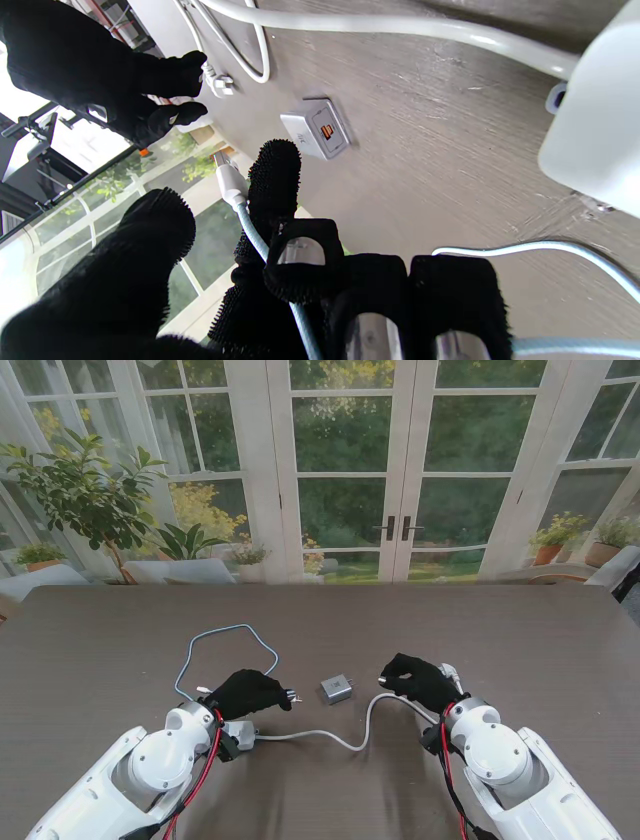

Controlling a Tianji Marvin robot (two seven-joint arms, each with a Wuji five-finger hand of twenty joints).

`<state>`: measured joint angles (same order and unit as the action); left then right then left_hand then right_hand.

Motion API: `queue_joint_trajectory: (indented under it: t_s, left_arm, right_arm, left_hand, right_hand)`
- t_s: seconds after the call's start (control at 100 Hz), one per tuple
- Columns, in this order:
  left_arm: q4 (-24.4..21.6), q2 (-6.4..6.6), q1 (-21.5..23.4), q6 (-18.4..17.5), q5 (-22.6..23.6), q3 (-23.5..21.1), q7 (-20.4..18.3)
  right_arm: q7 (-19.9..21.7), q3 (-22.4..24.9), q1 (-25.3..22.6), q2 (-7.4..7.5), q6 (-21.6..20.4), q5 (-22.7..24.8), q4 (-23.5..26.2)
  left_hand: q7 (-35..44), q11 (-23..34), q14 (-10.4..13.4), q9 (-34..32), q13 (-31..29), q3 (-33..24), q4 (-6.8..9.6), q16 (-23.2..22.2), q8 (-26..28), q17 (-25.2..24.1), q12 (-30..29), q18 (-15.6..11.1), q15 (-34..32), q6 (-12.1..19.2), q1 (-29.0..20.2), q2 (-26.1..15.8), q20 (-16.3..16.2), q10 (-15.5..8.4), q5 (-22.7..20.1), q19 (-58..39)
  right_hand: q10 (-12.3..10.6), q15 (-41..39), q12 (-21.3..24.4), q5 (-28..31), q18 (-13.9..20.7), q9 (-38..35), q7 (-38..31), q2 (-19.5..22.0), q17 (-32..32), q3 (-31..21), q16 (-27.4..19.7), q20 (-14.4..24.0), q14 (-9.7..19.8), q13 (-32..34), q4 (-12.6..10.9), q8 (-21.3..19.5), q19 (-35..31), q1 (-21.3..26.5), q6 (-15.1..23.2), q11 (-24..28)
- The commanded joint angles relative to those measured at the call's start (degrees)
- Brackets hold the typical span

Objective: Set up the charging station

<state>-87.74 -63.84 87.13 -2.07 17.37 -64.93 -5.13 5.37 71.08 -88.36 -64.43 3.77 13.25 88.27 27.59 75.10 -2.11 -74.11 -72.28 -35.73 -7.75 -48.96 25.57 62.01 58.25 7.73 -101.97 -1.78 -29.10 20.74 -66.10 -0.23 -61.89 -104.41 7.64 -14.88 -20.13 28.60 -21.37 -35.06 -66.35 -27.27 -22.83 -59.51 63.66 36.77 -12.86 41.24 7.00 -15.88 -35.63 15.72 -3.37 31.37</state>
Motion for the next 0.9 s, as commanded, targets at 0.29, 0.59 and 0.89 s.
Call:
queue_joint_trajectory:
  t_s: [0.29,0.59,0.89]
  left_arm:
    - [-0.1,-0.04,0.0,-0.4,0.4,0.1,-1.1]
    - [-0.2,0.07,0.1,0.0,3.1,0.2,-0.3]
    - [-0.6,0.3,0.4,-0.4,3.2,-0.2,-1.0]
  right_arm:
    - [0.9,-0.1,-0.3,-0.08,0.2,0.0,0.3]
    - [1.0,-0.2,-0.3,-0.09,0.2,-0.1,0.2]
    - [1.0,-0.2,-0.2,-0.09,0.3,-0.2,0.2]
  left_hand:
    - [5.2,7.4,6.1,-3.2,-0.6,-2.7,-0.87,-0.4,0.0,2.2,-0.5,-3.5,-5.5,-1.0,-8.4,-0.1,0.5,-2.9,-4.0,-15.6]
    - [13.2,-39.4,6.7,-1.6,-0.6,-14.2,-3.82,1.3,0.2,2.6,-8.9,-8.6,-5.0,0.3,-5.1,6.0,3.4,5.4,-5.1,-15.6]
    - [16.0,-37.1,-8.5,-0.8,-0.5,-17.6,-5.69,9.2,0.6,0.0,1.7,6.6,22.5,-2.1,-7.9,8.4,28.7,7.0,-3.4,-13.2]
  right_hand:
    - [0.2,-0.2,0.2,0.7,0.2,-1.8,24.3,1.2,-0.3,0.7,-43.6,0.6,0.5,2.3,-0.5,0.5,1.4,-1.9,-0.4,-0.7]
    - [0.4,-0.2,0.2,0.7,0.2,-2.0,24.3,1.2,-0.3,0.7,-43.6,0.6,0.4,2.5,-0.5,0.5,1.4,-1.8,-0.5,-0.8]
    - [0.2,-0.2,0.2,0.7,0.1,-2.1,24.3,1.2,-0.4,0.7,-43.6,0.6,0.4,2.5,-0.5,0.5,1.4,-1.8,-0.5,-0.8]
